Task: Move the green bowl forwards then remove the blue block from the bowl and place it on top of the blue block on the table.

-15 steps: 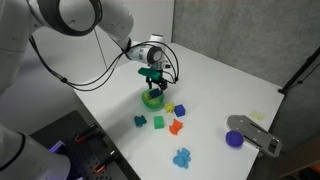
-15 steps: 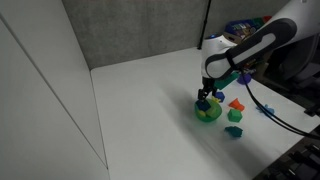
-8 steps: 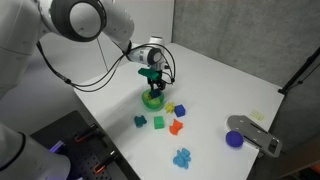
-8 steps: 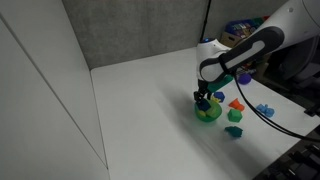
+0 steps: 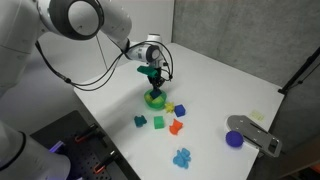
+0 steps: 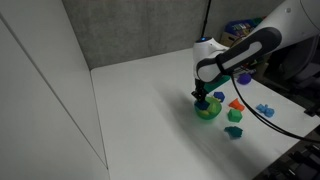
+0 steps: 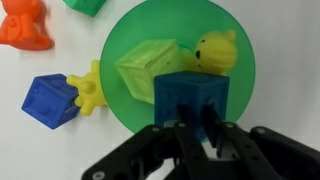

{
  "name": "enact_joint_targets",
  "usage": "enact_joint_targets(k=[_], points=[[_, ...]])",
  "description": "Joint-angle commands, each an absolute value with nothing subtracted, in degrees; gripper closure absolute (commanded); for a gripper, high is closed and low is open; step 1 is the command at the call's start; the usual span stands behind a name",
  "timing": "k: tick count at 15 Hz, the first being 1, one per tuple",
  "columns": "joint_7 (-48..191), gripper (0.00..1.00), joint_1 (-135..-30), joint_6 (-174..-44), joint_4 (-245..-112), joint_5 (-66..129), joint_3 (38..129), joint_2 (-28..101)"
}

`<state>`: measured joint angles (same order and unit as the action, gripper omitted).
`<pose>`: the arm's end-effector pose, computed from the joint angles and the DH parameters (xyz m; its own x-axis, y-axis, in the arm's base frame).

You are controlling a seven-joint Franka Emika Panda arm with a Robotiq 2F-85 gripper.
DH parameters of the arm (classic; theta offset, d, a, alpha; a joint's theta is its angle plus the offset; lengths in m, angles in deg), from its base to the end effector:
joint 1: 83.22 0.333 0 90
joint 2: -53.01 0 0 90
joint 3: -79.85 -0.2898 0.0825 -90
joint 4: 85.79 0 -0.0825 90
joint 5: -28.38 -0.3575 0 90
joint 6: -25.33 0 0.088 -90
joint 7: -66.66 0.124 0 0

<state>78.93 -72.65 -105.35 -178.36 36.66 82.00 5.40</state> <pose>0.6225 0.0883 0.1096 0.9892 0.0347 -0.1422 0.0566 -0.9865 0.1534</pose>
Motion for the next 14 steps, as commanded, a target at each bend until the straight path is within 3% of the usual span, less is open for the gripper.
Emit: enact_joint_targets(k=[1,14], points=[[79.7,0.94,-71.9,-103.8,-178.4,37.2,82.5,7.4],[79.0,0.95,-75.2,-103.3,-181.8,38.5,85.5,15.7]])
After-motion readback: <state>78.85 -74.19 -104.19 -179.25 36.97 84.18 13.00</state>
